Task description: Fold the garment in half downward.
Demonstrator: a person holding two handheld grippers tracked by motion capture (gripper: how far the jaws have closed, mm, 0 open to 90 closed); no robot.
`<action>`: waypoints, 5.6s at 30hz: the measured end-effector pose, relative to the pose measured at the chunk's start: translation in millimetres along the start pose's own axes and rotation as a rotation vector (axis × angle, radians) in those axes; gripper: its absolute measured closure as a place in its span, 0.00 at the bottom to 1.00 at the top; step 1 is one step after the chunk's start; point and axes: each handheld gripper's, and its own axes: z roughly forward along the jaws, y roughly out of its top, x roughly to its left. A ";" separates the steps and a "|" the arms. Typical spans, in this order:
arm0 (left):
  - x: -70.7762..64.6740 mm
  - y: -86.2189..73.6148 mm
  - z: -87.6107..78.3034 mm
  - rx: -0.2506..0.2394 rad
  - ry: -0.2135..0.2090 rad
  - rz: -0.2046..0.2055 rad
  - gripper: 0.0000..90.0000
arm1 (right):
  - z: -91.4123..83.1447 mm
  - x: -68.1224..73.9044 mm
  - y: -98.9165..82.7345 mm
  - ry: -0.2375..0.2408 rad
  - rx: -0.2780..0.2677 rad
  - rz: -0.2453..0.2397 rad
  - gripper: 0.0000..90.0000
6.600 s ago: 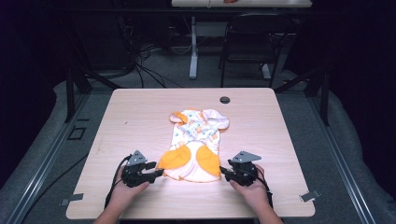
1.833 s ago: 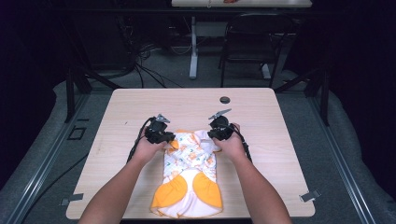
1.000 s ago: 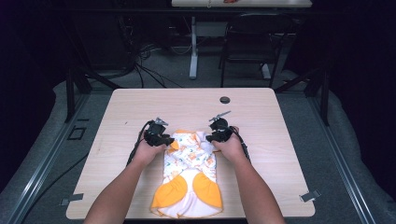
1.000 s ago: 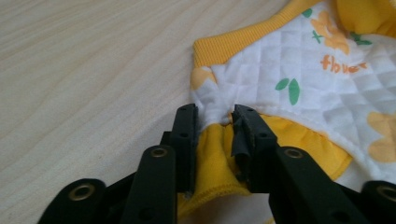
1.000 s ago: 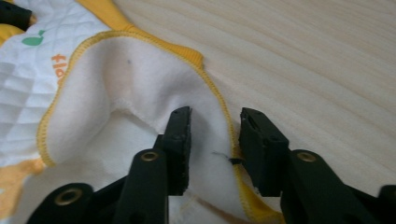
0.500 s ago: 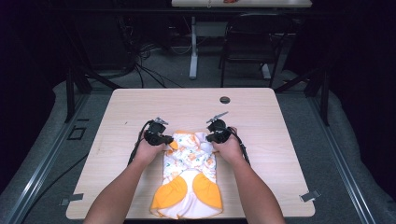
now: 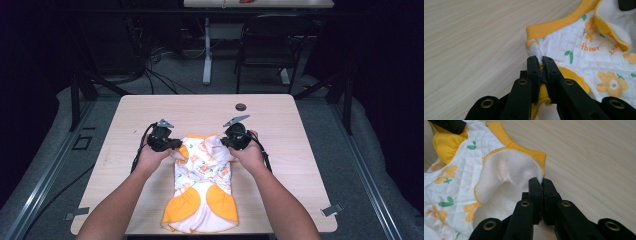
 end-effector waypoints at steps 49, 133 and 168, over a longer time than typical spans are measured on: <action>-27.4 -0.4 -51.0 -0.121 -0.050 0.129 0.94 | -58.7 23.7 3.8 -0.003 -0.077 -0.199 0.97; -75.9 -101.8 -56.0 0.038 -0.237 0.105 1.00 | -52.5 100.0 -100.3 0.252 -0.003 -0.111 1.00; -68.7 -110.6 -34.1 0.037 -0.192 0.088 1.00 | -28.2 90.3 -112.9 0.250 0.067 -0.044 1.00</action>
